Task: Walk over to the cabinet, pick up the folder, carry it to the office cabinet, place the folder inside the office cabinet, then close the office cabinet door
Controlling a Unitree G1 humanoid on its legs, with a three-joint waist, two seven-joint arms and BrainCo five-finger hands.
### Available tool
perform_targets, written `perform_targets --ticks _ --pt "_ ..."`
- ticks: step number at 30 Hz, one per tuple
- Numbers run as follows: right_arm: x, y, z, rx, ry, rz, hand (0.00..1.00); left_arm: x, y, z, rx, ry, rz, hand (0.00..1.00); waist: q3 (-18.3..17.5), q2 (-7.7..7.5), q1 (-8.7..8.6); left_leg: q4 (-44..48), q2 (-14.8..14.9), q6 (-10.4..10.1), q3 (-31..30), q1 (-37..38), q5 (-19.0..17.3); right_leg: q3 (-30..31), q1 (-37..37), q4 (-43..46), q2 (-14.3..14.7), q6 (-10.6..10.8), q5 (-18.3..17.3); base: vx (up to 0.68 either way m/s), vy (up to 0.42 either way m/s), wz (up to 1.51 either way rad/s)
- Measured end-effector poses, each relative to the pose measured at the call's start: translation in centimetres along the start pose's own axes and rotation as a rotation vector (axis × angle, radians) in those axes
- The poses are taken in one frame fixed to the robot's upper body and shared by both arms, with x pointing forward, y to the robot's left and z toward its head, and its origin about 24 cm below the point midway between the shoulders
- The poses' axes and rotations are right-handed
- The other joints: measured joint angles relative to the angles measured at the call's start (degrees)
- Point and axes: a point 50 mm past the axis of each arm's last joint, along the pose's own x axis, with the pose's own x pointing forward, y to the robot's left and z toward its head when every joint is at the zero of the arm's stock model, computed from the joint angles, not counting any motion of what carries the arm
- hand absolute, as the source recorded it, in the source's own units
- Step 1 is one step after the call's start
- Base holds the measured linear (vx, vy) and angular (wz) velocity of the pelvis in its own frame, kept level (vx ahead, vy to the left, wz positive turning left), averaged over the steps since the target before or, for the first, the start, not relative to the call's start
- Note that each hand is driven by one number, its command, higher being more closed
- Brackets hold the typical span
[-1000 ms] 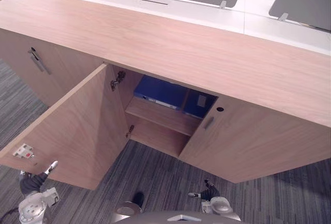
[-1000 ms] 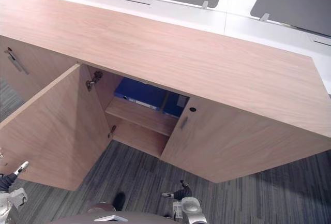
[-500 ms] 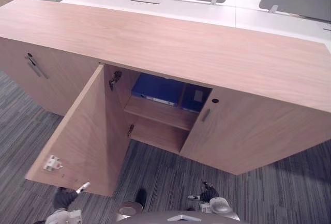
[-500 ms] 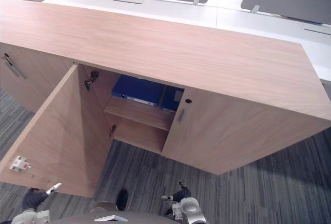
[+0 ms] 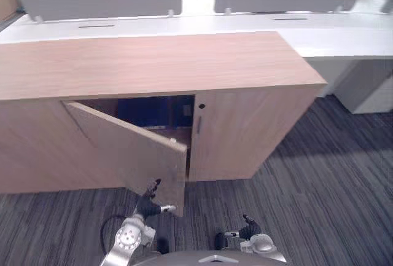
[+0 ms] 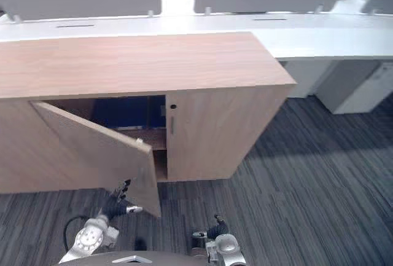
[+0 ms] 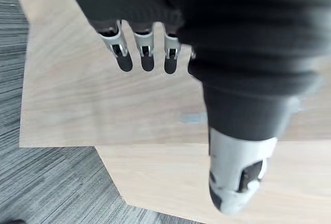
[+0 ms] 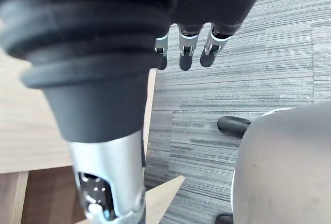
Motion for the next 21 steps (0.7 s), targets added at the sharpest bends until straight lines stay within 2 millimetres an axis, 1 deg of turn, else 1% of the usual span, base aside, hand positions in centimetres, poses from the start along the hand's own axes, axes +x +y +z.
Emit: perform_targets --ticks 1,2,3,5,7,8,9,10,11,12,13,16,17,18,20,21 --pt "0.0 0.0 0.1 0.001 -0.004 -0.005 0.0 0.2 0.1 0.1 0.005 0.001 0.004 0.0 0.0 0.0 -0.25 0.0 0.0 0.0 0.2 0.2 0.0 0.4 -0.1 0.0 0.1 -0.1 0.1 0.0 0.03 -0.38" --pt "0.0 0.0 0.1 0.003 -0.006 -0.01 0.0 0.7 0.3 0.1 0.013 0.008 0.019 0.0 -0.4 -0.02 -1.02 0.0 0.0 0.1 0.5 0.1 0.0 0.6 -0.4 0.0 0.1 -0.2 0.1 0.0 0.027 -0.23" --pt "-0.1 0.0 0.1 0.006 -0.009 -0.012 0.0 1.2 0.6 0.3 0.023 0.007 0.028 0.0 -0.5 -0.09 -1.36 0.0 -0.1 0.1 0.9 0.1 0.0 0.9 -0.7 0.0 0.1 -0.4 0.3 0.01 0.027 -0.2" --pt "-0.1 -0.1 0.0 0.013 -0.007 -0.017 0.0 1.9 1.2 0.6 0.035 0.012 0.061 0.0 -0.6 -0.18 -1.47 0.0 0.0 0.1 1.7 0.1 -0.1 1.8 -1.2 0.0 0.3 -0.5 0.3 0.01 0.032 -0.23" --pt "-0.1 -0.2 0.1 0.018 -0.009 -0.023 0.0 2.6 2.4 0.8 0.034 0.021 0.121 0.0 -0.6 -0.35 -1.98 0.0 0.0 0.1 2.2 0.0 -0.1 1.8 -1.7 0.0 0.3 -0.8 0.5 0.01 0.024 -0.21" --pt "-0.1 -0.3 0.1 0.022 -0.01 -0.028 0.0 2.9 3.3 1.1 0.027 0.026 0.172 0.0 -0.6 -0.45 -2.58 0.0 0.0 0.1 2.7 0.0 -0.1 1.9 -1.8 0.0 0.3 -0.8 0.5 0.01 0.016 -0.13" --pt "-0.1 -0.4 0.1 0.023 -0.01 -0.033 0.0 3.2 3.7 1.2 0.026 0.028 0.197 0.0 -0.6 -0.49 -2.77 0.0 0.1 0.1 3.0 0.0 -0.1 1.9 -1.9 0.0 0.3 -0.9 0.6 0.02 0.02 -0.16" --pt "-0.1 -0.5 0.1 0.023 -0.009 -0.04 0.0 3.4 4.4 1.5 0.021 0.029 0.234 0.0 -0.7 -0.61 -2.96 0.0 0.1 0.1 3.2 -0.1 -0.1 2.0 -2.2 0.0 0.3 -1.4 0.8 0.02 0.019 -0.22" --pt "-0.1 -0.7 -0.1 0.032 -0.002 -0.046 0.0 3.8 5.5 2.3 0.013 0.013 0.293 0.0 -0.8 -0.9 -3.22 0.0 0.2 0.2 3.7 -0.6 -0.1 2.1 -3.1 0.0 0.3 -1.6 0.9 0.02 0.016 -0.23" --pt "-0.1 -0.8 -0.2 0.033 0.0 -0.048 0.0 4.0 5.9 2.6 0.006 0.004 0.317 0.0 -1.0 -1.06 -3.4 0.0 0.3 0.2 3.9 -1.1 -0.1 2.1 -3.6 0.0 0.3 -1.6 0.9 0.03 0.004 -0.28" --pt "-0.1 -0.8 -0.2 0.036 0.004 -0.051 0.0 4.3 7.0 3.5 0.001 -0.018 0.373 0.0 -1.2 -1.35 -4.07 0.0 0.7 0.2 4.7 -2.1 -0.1 2.2 -4.9 0.0 0.5 -2.0 0.6 0.03 -0.004 -0.22" --pt "-0.1 -1.0 -0.4 0.065 0.014 -0.061 0.0 4.2 7.7 3.7 -0.01 -0.021 0.408 0.0 -1.2 -1.29 -4.35 -0.1 1.4 0.2 5.0 -2.8 -0.1 2.2 -5.6 0.0 1.1 -2.3 0.1 0.05 -0.002 -0.15" --pt "-0.3 -1.1 -1.1 0.068 0.034 -0.069 0.0 4.2 7.7 3.6 -0.025 -0.02 0.416 0.0 -1.3 -1.7 -4.6 0.0 1.2 0.1 4.8 -2.8 -0.1 2.1 -5.6 0.1 1.3 -2.6 0.4 0.06 0.004 0.06" --pt "-0.3 -1.2 -1.3 0.068 0.04 -0.07 0.0 4.2 7.6 3.6 -0.029 -0.02 0.414 0.0 -1.3 -1.69 -4.54 0.0 1.2 0.1 4.7 -2.8 -0.1 2.1 -5.5 0.0 1.4 -2.5 0.5 0.08 0.003 0.12" --pt "-0.6 -1.4 -2.3 0.067 0.071 -0.078 0.0 4.2 7.4 3.6 -0.041 -0.019 0.41 0.0 -1.4 -1.54 -4.4 0.0 1.6 -0.2 4.6 -2.5 -0.3 2.1 -5.2 0.0 1.6 -2.0 0.8 0.1 -0.015 0.02" --pt "-0.6 -1.4 -2.4 0.074 0.074 -0.081 0.0 4.1 7.3 3.5 -0.045 -0.019 0.41 0.0 -1.4 -1.51 -4.36 0.0 1.7 -0.2 4.6 -2.5 -0.3 2.1 -5.3 0.0 1.7 -2.0 0.8 0.11 -0.017 -0.08"
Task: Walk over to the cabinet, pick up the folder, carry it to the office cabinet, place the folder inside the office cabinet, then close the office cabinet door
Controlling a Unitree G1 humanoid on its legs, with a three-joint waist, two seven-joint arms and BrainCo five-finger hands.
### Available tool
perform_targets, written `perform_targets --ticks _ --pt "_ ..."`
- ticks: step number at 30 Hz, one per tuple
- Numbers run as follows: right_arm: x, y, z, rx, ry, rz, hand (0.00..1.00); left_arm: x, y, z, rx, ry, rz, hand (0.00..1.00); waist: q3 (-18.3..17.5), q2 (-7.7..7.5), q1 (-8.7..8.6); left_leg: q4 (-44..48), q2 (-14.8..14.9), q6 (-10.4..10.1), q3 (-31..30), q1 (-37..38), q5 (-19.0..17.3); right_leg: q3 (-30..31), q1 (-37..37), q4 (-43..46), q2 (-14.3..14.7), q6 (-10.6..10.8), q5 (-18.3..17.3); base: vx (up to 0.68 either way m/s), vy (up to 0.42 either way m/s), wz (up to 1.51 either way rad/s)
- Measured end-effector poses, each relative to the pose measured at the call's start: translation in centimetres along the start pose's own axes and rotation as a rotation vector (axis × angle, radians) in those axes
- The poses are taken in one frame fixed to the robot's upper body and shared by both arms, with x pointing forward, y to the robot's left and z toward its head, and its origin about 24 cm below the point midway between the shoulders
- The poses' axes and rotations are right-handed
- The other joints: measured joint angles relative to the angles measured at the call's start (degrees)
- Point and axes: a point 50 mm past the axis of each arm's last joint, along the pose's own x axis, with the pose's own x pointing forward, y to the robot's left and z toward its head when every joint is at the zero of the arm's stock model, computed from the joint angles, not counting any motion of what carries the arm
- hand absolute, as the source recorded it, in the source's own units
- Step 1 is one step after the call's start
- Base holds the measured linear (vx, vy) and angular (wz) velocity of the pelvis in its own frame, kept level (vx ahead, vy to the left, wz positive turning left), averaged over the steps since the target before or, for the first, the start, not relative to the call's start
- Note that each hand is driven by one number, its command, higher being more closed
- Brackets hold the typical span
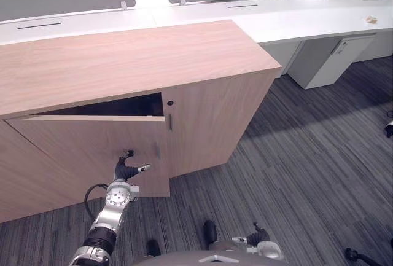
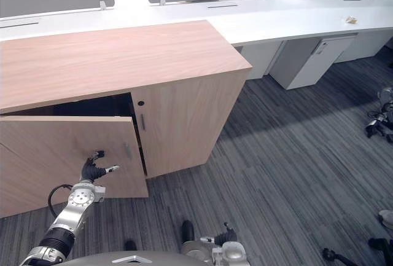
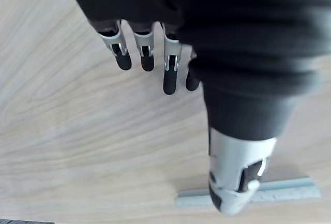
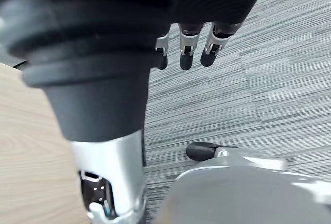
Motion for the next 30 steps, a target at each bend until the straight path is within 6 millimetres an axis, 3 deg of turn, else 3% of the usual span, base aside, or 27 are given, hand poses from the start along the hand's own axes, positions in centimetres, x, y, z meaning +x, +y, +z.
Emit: perform_targets --ticks 7,9,11,15,21,30 --pt "-0.1 0.0 -0.7 0.008 0.032 -0.018 0.0 -2.3 -1.3 -3.1 -0.005 0.094 -0.081 0.0 -0.1 0.06 0.4 0.0 -0.1 -0.7 -0.3 2.3 -1.9 0.4 2.1 0.0 -0.1 1.8 1.9 0.13 -0.004 0.02" --pt "-0.1 0.0 -0.8 0.013 0.037 -0.019 0.0 -3.2 -1.3 -4.5 0.0 0.137 -0.101 0.0 -0.3 -0.17 0.6 0.0 -0.7 -0.7 -0.9 2.7 -2.6 0.5 2.4 0.1 -0.6 2.1 5.1 0.13 0.01 0.11" --pt "-0.1 -0.3 -1.2 0.027 0.059 -0.029 0.0 -3.8 -1.6 -5.7 0.0 0.185 -0.119 0.0 -0.4 0.47 0.83 0.1 -0.5 -0.6 -1.4 3.1 -2.8 0.1 2.9 0.4 -0.5 2.2 5.5 0.14 -0.003 0.09" --pt "0.1 -0.3 -1.2 0.03 0.081 -0.031 0.0 -4.7 -1.9 -8.1 0.022 0.293 -0.148 0.0 -0.4 0.92 1.7 0.4 -0.4 -0.3 -1.7 3.9 -3.3 -0.5 3.9 0.4 -0.3 2.3 5.2 0.1 -0.013 0.02" --pt "0.3 -0.2 -1.0 0.038 0.094 -0.031 0.0 -6.7 0.0 -12.7 0.011 0.517 -0.078 0.0 0.0 -0.05 2.25 0.4 -1.0 0.1 -3.4 5.0 -3.4 -2.5 5.9 0.4 -1.1 2.4 4.9 -0.03 -0.006 0.12" --pt "0.4 -0.3 -1.1 0.043 0.099 -0.035 0.0 -9.2 0.4 -15.5 -0.04 0.671 -0.029 0.0 0.1 -0.41 3.41 0.0 -1.8 0.1 -4.8 4.4 -2.9 -3.7 6.0 0.0 -2.0 2.5 3.8 -0.11 -0.014 0.09"
